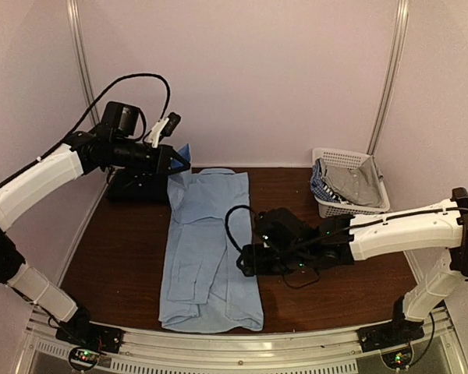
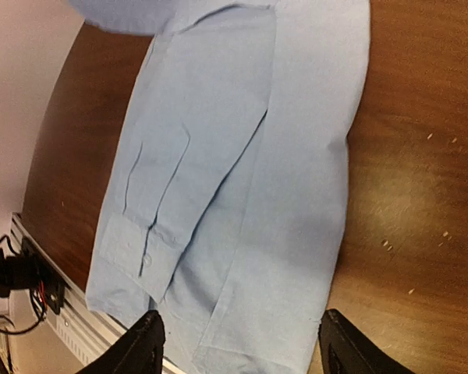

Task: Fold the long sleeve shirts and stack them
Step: Fold the 1/3-folded shirt at the center of the board.

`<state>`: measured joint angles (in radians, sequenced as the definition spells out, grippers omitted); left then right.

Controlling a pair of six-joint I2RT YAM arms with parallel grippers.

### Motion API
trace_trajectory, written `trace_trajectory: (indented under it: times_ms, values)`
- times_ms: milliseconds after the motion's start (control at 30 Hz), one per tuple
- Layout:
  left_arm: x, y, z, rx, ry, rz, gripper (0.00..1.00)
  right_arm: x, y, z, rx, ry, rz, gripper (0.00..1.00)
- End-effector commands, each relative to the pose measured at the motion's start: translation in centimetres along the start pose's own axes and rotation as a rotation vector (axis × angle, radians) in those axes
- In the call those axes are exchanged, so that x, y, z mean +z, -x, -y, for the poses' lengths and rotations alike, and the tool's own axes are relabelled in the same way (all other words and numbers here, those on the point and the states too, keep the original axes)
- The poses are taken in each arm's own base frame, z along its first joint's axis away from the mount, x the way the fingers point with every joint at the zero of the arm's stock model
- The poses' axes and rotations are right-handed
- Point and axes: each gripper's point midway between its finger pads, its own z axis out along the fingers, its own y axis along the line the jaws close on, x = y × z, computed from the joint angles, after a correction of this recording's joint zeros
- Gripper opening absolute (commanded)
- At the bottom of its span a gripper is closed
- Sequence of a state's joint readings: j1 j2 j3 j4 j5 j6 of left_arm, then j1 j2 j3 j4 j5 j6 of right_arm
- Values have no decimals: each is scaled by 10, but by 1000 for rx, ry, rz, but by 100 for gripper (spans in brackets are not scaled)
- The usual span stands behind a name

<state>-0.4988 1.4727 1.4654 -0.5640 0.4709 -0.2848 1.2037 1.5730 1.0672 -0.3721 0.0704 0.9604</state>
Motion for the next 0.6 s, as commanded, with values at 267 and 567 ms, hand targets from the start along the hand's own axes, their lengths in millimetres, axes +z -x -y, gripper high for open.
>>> trace_trajectory:
  times_ms: [267,567]
  values:
    - [46,-153,84,13,-199,-285,0,-32,94,79,59,-142,197,74]
    - [65,-193,102,27,-203,-380,0,-10,69,89,56,-137,120,74]
